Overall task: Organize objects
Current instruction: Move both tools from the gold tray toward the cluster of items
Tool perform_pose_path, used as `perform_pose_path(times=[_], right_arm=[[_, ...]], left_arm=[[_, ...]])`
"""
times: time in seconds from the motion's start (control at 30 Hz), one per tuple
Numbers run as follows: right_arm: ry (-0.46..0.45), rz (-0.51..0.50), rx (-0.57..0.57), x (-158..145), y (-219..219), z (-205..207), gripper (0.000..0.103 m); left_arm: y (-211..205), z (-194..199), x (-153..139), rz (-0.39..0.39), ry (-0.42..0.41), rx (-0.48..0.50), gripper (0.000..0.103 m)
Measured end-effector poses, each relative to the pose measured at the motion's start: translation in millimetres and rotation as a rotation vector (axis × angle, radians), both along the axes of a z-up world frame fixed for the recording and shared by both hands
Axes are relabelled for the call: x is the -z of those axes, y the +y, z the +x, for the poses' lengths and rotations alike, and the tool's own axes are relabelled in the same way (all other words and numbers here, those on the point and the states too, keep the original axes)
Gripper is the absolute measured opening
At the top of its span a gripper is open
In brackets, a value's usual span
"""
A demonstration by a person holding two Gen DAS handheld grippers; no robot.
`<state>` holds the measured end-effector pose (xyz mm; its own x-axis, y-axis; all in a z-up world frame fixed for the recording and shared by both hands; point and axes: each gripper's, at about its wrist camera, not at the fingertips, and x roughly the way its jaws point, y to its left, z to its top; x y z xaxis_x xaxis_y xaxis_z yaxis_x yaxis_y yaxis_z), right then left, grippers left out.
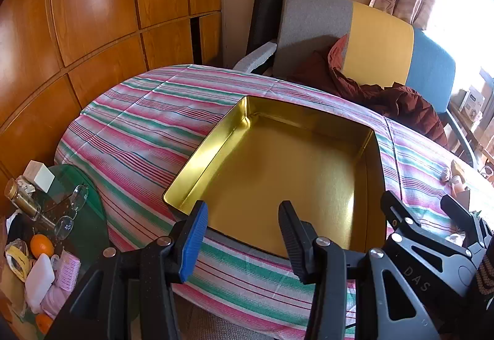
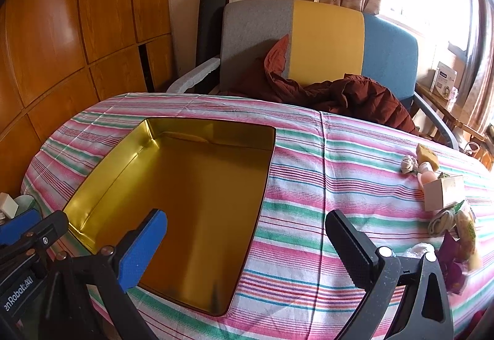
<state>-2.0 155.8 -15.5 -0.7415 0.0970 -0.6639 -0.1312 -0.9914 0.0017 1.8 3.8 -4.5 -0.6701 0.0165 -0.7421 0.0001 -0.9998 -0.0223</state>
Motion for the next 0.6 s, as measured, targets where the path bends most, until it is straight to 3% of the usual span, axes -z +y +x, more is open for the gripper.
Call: perform_pose_path(times=[0.6], right_arm=[[0.028,-0.014,0.004,-2.5,5.9,5.9,0.103]], left_arm=[[3.8,0.7,6.1,0.012,-0.020,0.015,0.048]])
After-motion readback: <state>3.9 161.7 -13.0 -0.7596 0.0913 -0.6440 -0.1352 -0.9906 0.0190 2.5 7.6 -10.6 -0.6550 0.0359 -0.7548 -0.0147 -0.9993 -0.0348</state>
